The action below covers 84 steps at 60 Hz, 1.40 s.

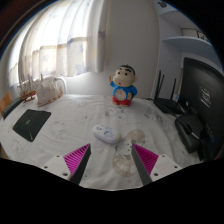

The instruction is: Arrange mouse

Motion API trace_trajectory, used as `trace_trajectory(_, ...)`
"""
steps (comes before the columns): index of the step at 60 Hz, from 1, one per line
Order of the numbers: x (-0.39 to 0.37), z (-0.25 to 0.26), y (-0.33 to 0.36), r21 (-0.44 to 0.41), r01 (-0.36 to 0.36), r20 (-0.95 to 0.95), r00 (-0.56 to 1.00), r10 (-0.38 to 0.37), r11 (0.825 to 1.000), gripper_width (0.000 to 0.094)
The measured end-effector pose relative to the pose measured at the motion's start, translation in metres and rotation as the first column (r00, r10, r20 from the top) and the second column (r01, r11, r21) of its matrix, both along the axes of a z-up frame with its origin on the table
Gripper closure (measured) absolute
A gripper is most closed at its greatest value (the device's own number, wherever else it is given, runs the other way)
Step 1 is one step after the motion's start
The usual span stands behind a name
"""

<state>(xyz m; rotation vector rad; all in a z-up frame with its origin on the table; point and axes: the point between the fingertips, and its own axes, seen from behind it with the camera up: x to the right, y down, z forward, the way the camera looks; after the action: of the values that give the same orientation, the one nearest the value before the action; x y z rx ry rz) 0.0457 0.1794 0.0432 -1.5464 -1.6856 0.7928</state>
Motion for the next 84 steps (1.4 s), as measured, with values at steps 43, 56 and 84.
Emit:
trace_trajectory(43,-0.136,-0.054,0.011,-0.015,-0.013,0.057,0.998,0.014,1.0,0.0149)
trace_trajectory(56,-0.14,-0.058,0.005,-0.048,0.006,0.075,0.997,-0.003,0.999,0.0474)
trace_trajectory(84,-0.149,0.075,-0.072,-0.076,0.063,0.017,0.998,-0.061,0.995,0.0539)
